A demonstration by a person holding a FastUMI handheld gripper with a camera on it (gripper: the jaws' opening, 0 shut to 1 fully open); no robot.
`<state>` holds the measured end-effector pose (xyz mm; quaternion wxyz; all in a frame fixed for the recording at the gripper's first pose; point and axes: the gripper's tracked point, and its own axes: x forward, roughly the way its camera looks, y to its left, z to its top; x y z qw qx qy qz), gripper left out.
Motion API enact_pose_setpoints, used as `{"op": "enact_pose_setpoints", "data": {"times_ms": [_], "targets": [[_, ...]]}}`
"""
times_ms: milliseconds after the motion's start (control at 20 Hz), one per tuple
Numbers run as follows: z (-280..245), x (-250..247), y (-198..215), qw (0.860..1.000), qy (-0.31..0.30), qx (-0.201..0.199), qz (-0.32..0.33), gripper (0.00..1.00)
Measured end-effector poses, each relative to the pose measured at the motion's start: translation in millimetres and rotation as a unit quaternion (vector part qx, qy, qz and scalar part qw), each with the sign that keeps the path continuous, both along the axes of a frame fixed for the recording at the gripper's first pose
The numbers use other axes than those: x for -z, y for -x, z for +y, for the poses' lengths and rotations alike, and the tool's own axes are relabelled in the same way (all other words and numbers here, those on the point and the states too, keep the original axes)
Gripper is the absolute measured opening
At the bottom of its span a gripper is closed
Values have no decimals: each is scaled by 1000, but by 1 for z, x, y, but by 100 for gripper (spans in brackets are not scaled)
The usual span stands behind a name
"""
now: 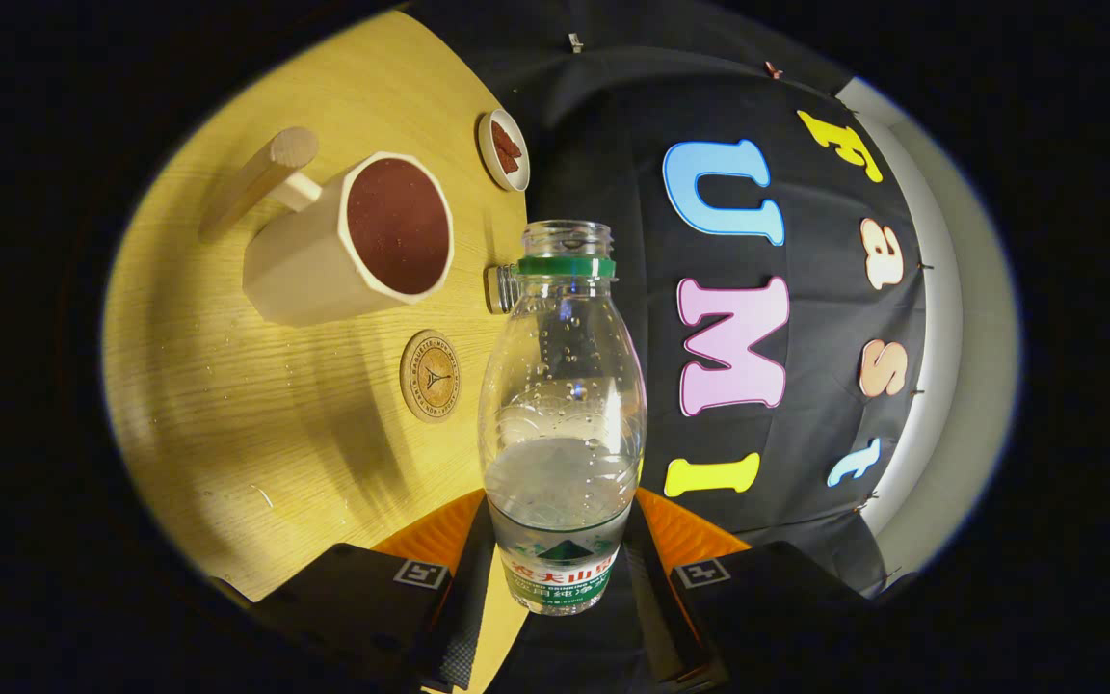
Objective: Take the bottle from table, then pour the juice into the cup, finally place the bottle on the coaster
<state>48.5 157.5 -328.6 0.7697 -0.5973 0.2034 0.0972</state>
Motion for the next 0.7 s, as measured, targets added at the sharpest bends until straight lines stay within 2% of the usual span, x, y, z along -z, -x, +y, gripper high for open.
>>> {"op": "enact_pose_setpoints", "data": {"times_ms": [700], "targets": [[-3, -1, -10, 997, 67, -41, -3, 70]]}}
